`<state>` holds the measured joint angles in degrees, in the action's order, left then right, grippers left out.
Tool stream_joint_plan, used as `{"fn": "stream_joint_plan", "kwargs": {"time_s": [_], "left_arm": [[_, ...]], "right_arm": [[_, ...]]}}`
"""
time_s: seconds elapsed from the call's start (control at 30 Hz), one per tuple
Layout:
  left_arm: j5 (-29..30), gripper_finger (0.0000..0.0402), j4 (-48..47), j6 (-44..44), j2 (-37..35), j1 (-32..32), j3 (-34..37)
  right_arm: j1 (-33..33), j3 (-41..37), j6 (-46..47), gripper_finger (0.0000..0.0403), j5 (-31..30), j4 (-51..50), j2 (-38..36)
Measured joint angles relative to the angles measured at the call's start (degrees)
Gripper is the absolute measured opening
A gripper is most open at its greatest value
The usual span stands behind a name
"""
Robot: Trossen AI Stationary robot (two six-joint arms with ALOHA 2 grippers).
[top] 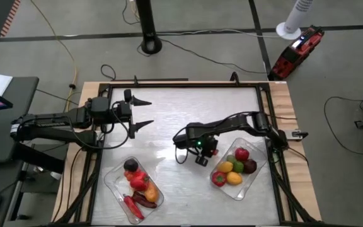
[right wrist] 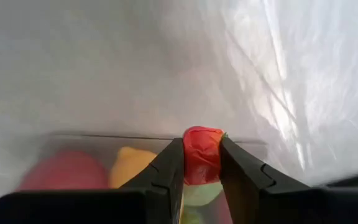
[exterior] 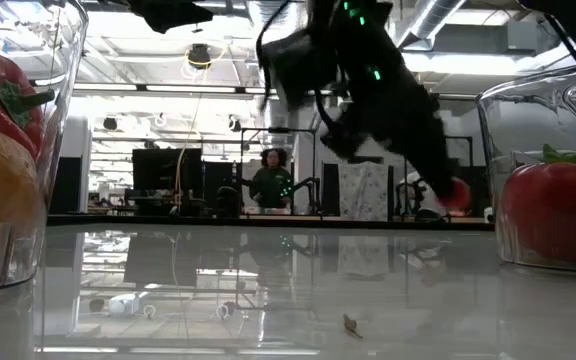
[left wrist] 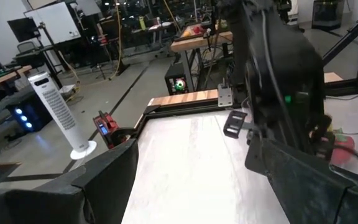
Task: Sort produce into baskets
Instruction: Put the tomato into the transparent bin
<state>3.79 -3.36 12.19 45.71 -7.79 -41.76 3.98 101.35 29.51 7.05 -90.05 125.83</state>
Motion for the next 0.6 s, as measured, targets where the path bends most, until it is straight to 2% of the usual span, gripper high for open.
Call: {"fn": "stream_joint_plan", "kwargs": {"time_s": [0.27,0.6], "left_arm": [[0.04,0.0325,-0.83,0.0,0.0,0.0,0.0],[0.07,0.0325,-1.25,-0.21,0.0,0.0,0.0]], "right_arm": [[-0.9,3.93,0.47,0.012,-1.04,0.0,-5.27],[5.87,2.86,8.2,0.012,-1.16,-0.04,-16.45]]}}
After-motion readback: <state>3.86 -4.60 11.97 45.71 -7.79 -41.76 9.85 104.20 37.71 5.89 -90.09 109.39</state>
